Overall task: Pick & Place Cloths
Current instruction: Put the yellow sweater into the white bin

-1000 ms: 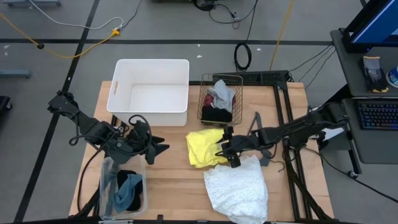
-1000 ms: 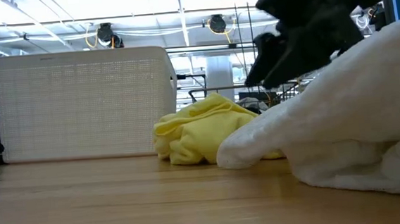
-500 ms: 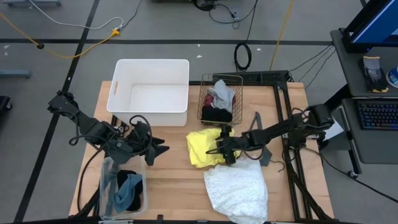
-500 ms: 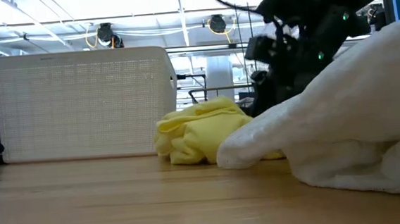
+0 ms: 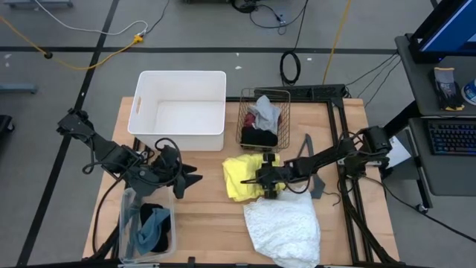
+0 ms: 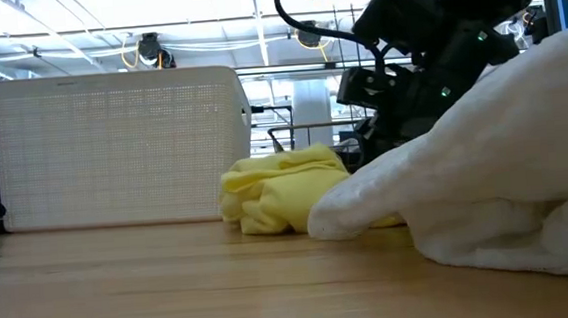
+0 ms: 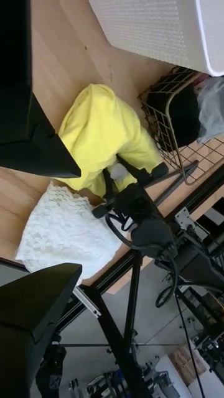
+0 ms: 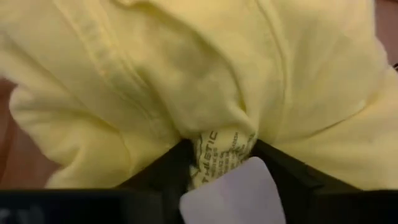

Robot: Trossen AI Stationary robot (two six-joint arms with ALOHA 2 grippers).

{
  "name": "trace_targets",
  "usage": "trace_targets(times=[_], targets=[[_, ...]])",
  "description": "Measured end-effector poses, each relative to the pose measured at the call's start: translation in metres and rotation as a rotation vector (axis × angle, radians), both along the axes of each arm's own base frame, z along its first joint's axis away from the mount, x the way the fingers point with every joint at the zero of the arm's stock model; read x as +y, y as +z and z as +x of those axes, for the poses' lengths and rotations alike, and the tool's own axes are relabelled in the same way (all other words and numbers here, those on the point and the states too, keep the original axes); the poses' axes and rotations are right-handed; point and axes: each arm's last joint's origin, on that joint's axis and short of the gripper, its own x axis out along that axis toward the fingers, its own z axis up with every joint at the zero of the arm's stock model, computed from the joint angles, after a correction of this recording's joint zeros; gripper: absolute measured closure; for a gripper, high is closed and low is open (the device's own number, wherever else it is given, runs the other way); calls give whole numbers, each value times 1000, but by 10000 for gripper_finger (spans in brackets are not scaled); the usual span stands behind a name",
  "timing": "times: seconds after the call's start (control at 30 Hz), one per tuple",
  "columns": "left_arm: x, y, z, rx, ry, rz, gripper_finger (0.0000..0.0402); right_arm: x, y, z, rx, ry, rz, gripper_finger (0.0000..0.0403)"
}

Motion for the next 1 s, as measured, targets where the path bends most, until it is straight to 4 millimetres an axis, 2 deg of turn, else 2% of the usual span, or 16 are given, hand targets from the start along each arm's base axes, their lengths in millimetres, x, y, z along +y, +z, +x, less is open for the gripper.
trace_targets(times=[0.2, 0.27, 0.4, 0.57, 0.73, 1.0], targets=[[0, 0, 0, 3, -9, 17, 160, 0, -1, -1, 0, -33, 42, 354], [0, 0, 0, 5, -14, 26, 160, 1, 0, -1, 0, -38, 80, 381], [0, 0, 0, 10, -29, 54, 160, 2, 10, 0, -43, -56, 131, 381], [0, 0, 0, 14, -43, 79, 160, 2, 37, -6, -129, -42, 178, 382], [0, 0, 0, 19, -60, 111, 160, 1, 81, -11, -320, -37, 206, 382], [0, 0, 0, 23, -72, 135, 160, -2, 132, -30, -536, -39, 253, 382]])
